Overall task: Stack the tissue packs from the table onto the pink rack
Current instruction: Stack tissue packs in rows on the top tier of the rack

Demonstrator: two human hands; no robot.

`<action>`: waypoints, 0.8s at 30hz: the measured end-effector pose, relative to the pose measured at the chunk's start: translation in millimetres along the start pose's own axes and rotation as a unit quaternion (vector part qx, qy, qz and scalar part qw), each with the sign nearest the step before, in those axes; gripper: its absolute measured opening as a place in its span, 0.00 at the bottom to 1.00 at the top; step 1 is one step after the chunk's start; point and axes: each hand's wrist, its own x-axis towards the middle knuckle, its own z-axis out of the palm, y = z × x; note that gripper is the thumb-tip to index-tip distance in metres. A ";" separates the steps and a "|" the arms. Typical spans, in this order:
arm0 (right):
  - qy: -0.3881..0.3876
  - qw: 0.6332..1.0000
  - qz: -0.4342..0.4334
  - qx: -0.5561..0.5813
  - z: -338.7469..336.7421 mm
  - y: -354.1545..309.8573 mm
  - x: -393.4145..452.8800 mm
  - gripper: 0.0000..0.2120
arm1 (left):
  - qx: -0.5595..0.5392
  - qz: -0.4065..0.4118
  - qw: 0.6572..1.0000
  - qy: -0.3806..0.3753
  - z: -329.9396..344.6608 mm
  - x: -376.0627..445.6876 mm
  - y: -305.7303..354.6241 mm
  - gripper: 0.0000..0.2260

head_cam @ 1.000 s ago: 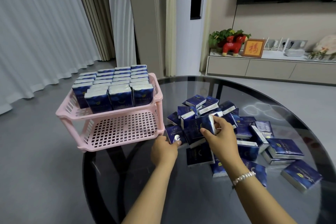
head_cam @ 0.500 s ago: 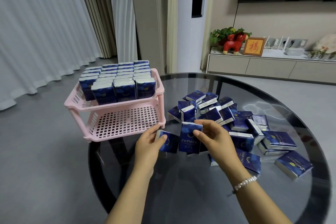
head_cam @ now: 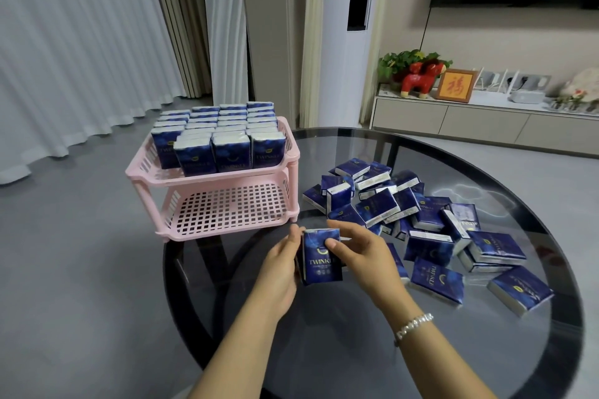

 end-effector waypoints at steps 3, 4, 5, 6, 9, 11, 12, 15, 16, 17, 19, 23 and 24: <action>0.011 1.000 0.000 0.006 -0.8 0.9 3.2 0.14 | 0.017 0.000 0.998 -0.056 -1.0 -1.4 -1.1 0.32; 0.014 1.000 0.002 0.007 -1.2 1.2 4.0 0.14 | 0.027 -0.001 0.997 -0.066 -1.9 -0.7 -2.4 0.34; 0.016 1.000 0.003 0.005 -1.7 3.1 5.2 0.14 | 0.032 -0.004 0.997 -0.070 -2.5 0.2 -3.9 0.35; 0.017 1.000 0.005 0.004 -2.1 4.9 6.0 0.14 | 0.037 -0.005 0.997 -0.072 -2.3 0.9 -5.0 0.34; 0.012 1.000 0.020 0.007 -3.3 8.3 6.3 0.14 | 0.080 0.011 0.995 -0.056 -2.7 3.3 -7.7 0.24; 0.029 0.999 0.025 0.008 -8.0 8.5 5.5 0.15 | 0.099 0.028 0.994 -0.024 -4.9 4.4 -8.8 0.19; 0.057 0.998 0.020 -0.025 -12.6 8.7 5.4 0.15 | 0.098 0.031 0.995 -0.005 -6.4 5.0 -8.9 0.17; 0.123 0.967 0.007 -0.225 -30.1 16.8 7.9 0.13 | 0.102 0.038 0.994 0.021 -10.1 6.4 -8.5 0.16; 0.121 0.951 0.005 -0.283 -33.8 20.5 9.5 0.13 | 0.107 0.040 0.993 0.027 -11.0 7.5 -8.8 0.16; 0.116 0.940 0.004 -0.321 -35.3 24.0 11.0 0.14 | 0.111 0.042 0.992 0.035 -11.6 8.2 -8.9 0.15; 0.126 0.933 -0.001 -0.336 -34.3 26.4 14.1 0.16 | 0.112 0.046 0.992 0.040 -12.0 8.9 -8.9 0.14; 0.150 0.915 0.027 -0.375 -24.3 21.1 27.3 0.24 | 0.110 0.048 0.992 0.043 -13.0 8.9 -8.9 0.15; 0.148 0.902 0.047 -0.403 -21.3 19.3 31.8 0.26 | 0.111 0.049 0.992 0.044 -13.7 9.2 -9.1 0.16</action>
